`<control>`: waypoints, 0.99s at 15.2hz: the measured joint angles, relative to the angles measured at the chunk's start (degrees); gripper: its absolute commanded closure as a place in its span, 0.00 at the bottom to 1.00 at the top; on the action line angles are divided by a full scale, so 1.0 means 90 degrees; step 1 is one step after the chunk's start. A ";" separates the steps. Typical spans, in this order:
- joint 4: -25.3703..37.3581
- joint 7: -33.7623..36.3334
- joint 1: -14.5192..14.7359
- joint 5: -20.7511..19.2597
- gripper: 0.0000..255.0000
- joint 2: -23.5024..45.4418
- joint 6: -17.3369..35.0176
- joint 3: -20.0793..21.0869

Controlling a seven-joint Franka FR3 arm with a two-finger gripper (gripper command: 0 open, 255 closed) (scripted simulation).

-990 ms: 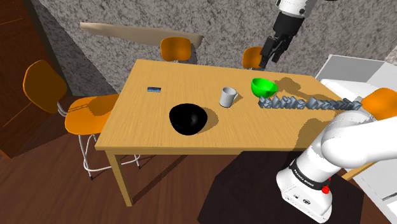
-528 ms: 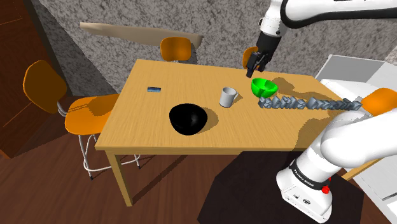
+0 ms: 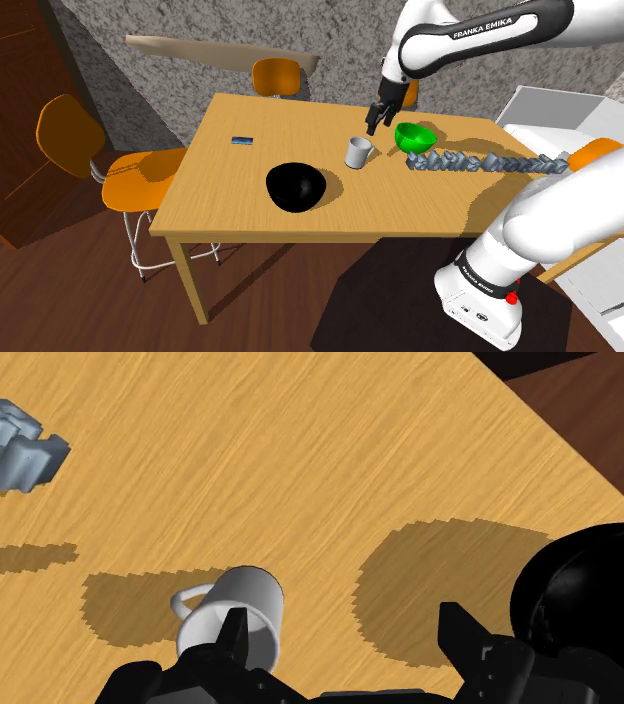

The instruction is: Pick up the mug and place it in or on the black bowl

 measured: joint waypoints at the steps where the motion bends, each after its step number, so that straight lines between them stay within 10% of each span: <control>1: 0.0017 -0.0049 -0.0012 -0.0013 0.00 0.0191 0.0166 -0.0032; 15: 0.0955 -0.0635 -0.0160 0.0076 0.00 0.3037 0.2014 -0.0281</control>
